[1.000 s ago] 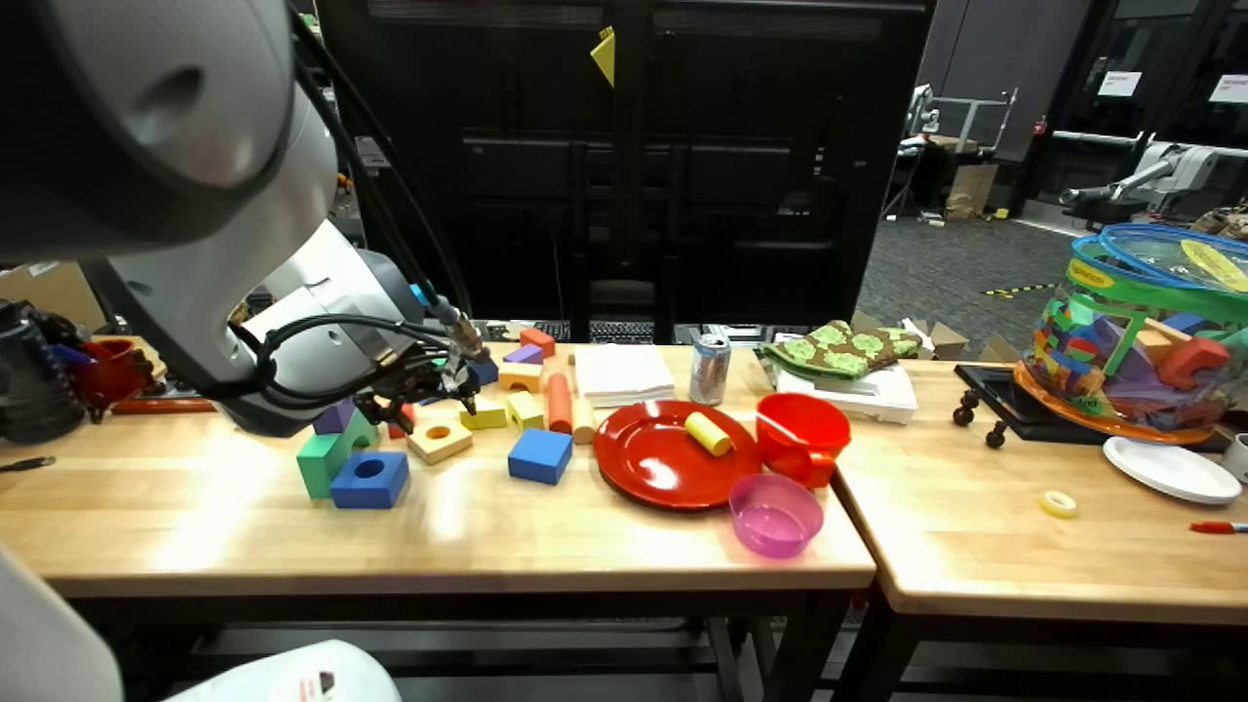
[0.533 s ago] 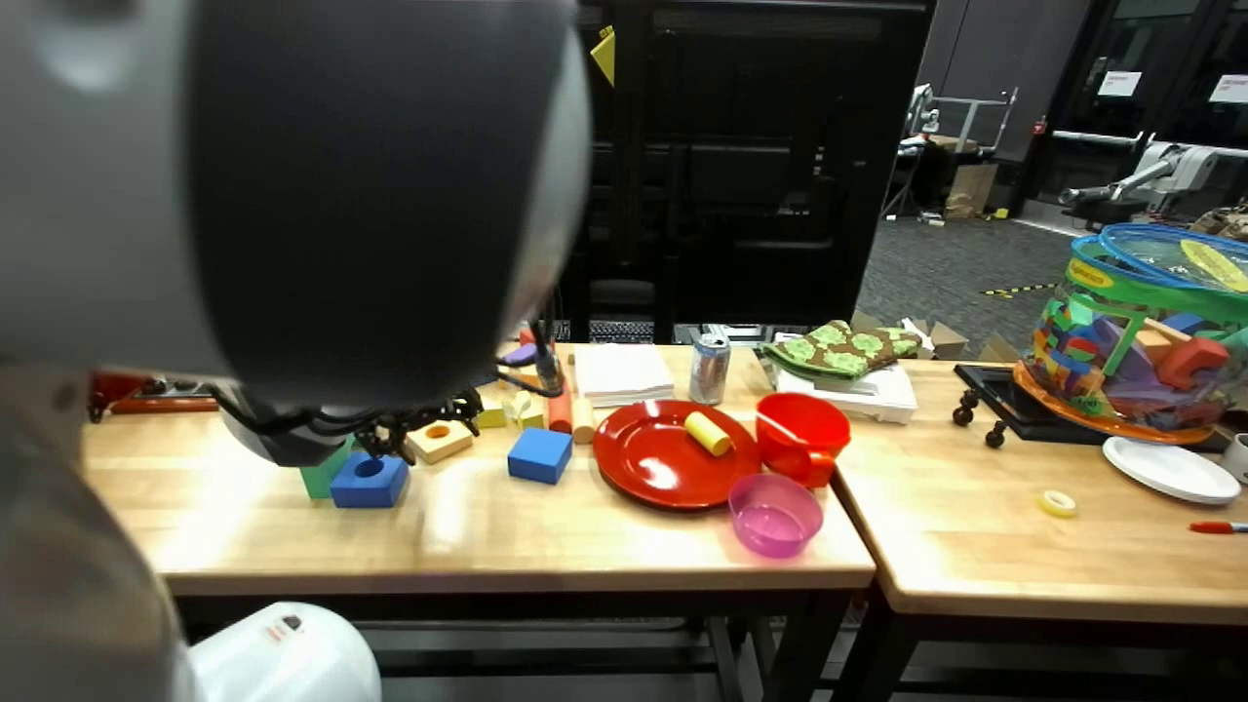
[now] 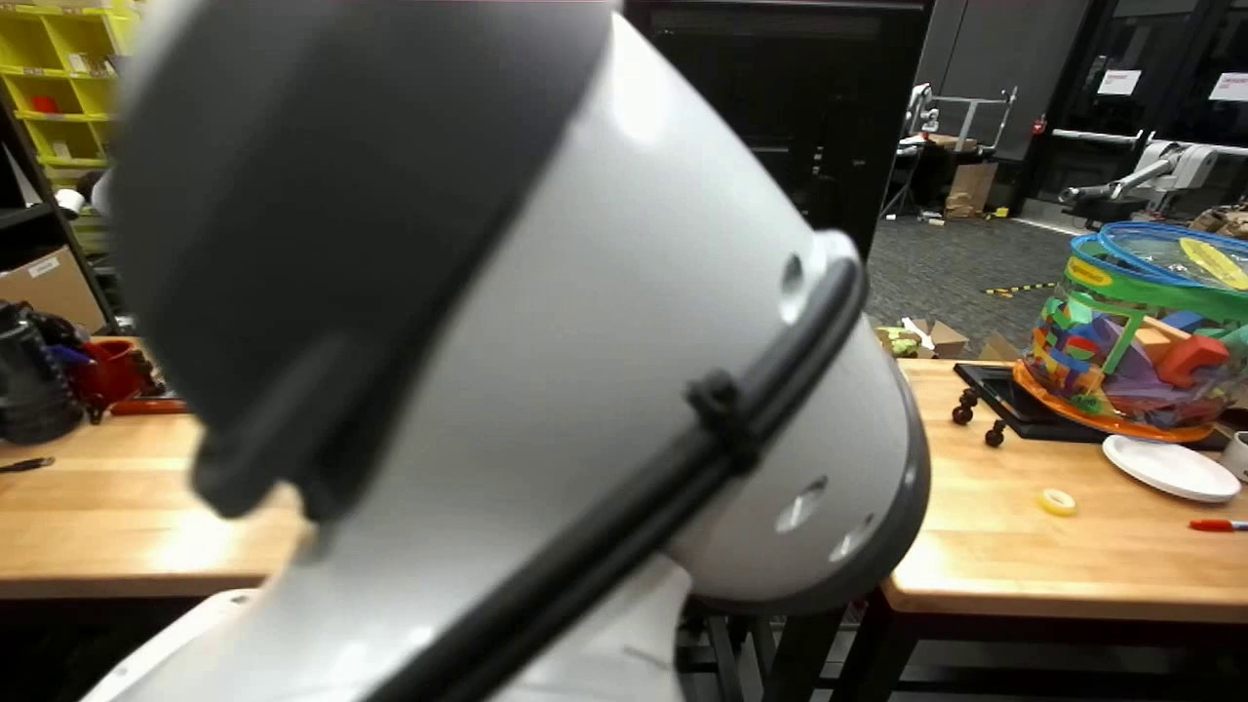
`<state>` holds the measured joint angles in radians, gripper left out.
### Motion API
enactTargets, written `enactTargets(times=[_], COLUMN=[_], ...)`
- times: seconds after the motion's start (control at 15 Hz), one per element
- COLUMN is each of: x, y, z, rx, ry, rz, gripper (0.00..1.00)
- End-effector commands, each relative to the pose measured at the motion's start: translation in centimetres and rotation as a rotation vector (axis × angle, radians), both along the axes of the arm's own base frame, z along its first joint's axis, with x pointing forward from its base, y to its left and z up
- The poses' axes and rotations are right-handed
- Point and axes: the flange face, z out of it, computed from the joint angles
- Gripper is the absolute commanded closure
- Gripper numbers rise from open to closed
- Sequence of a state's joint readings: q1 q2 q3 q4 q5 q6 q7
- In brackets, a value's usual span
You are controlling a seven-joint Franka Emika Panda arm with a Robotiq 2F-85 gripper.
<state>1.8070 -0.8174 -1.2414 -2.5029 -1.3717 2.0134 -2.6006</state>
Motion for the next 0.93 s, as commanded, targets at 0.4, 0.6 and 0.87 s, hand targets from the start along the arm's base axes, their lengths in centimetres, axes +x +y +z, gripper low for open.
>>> enactTargets(times=[0.4,0.6,0.87], x=[4.7,6.2,6.3], y=[-1.2,-2.2,-1.4], z=[6.3,7.5,7.0], rx=[0.039,0.07,0.087], ry=[-0.014,-0.005,0.037], rz=[-0.113,-0.149,-0.135], gripper=[0.0,0.0,0.0])
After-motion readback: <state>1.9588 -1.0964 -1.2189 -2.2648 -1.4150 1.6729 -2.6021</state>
